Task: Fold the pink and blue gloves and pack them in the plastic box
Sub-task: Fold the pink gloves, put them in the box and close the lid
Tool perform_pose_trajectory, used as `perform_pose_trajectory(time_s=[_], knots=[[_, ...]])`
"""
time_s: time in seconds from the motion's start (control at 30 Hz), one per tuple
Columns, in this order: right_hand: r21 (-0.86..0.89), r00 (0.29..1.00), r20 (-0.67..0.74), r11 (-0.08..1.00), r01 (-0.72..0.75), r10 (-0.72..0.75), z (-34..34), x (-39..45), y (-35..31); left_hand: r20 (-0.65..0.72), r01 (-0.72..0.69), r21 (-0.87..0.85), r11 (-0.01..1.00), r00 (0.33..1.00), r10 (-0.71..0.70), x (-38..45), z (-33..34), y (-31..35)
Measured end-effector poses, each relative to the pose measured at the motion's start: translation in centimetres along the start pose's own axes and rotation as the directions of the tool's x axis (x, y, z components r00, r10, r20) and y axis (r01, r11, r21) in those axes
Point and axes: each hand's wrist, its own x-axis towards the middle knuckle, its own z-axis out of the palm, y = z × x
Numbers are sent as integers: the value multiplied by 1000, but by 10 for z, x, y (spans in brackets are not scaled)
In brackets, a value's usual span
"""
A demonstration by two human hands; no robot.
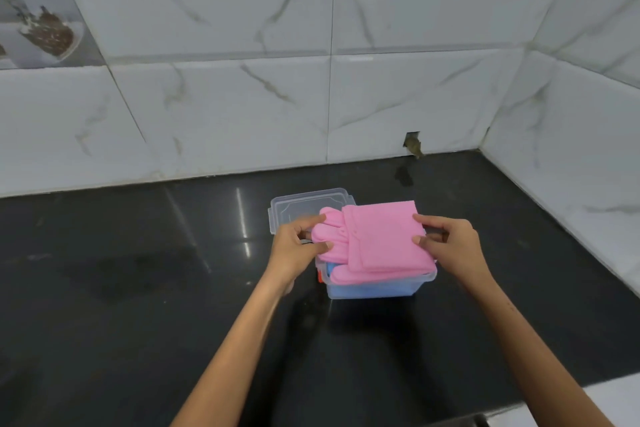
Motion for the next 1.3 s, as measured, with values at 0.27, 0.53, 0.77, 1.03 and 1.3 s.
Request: perform_pose_trajectory(time_s=[0.27, 0.53, 0.77, 1.03, 1.3], knots=[[-172, 999, 45, 985, 17, -9, 5, 16, 36, -22, 35, 188, 982, 999, -32, 4, 20, -12], [-511, 883, 377, 733, 449, -278, 19, 14, 28, 202, -316, 786, 532, 944, 261, 5, 34, 5], [-601, 772, 624, 560, 570, -117, 34, 24, 33, 560, -536, 814, 225, 827, -57, 24, 50, -6], [-625, 661, 731, 553, 551, 169, 47, 41, 26, 534, -538, 840, 66, 800, -273, 39, 60, -9], [-683, 615, 718, 498, 534, 325, 61, 46, 25, 480, -527, 848, -56, 809, -340, 49, 71, -17]])
